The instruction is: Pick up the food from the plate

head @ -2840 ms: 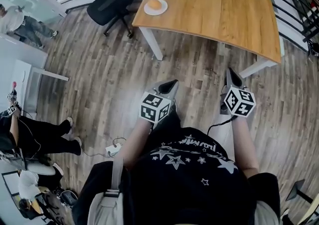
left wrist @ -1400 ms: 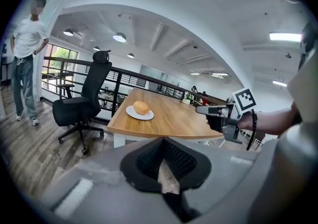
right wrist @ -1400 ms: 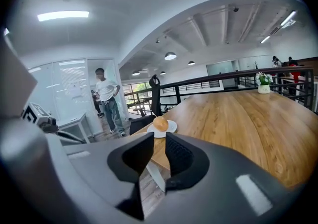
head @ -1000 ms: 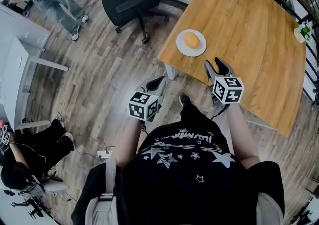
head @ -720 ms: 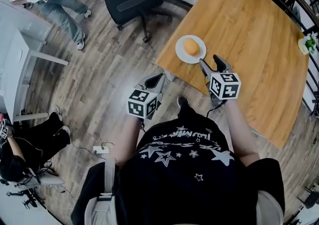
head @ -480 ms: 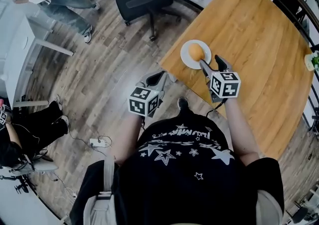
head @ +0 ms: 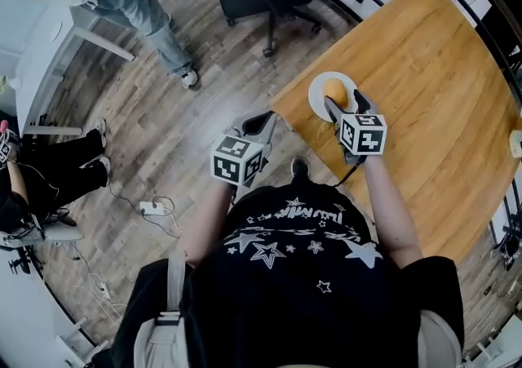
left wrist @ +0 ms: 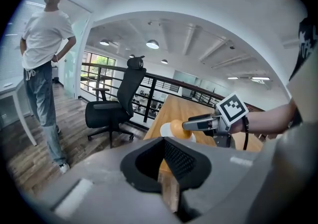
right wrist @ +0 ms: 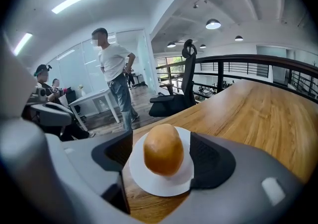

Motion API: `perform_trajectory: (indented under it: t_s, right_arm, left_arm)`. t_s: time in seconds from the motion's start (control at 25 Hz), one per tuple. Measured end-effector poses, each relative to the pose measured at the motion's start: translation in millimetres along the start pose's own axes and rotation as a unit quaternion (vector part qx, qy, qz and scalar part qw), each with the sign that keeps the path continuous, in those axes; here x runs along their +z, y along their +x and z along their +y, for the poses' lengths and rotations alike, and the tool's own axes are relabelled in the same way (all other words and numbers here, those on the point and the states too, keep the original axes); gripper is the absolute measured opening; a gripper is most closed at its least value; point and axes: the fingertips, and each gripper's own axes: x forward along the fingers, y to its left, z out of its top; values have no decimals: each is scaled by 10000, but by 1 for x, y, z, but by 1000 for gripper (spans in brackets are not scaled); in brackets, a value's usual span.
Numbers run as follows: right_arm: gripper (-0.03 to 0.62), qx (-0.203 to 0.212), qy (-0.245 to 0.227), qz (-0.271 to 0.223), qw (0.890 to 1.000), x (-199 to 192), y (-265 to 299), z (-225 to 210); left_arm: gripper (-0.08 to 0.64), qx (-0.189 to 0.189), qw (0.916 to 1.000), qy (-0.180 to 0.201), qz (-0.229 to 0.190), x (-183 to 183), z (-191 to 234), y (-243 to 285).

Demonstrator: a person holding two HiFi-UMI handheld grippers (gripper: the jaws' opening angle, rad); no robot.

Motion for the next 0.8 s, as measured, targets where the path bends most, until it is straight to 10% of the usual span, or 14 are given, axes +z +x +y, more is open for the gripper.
perform_trajectory:
  t_s: [0.8]
  right_arm:
    - [339, -23, -389, 687, 9969, -28, 34, -4]
  left_arm:
    - [2, 208, 9997, -81, 57, -2, 4, 3]
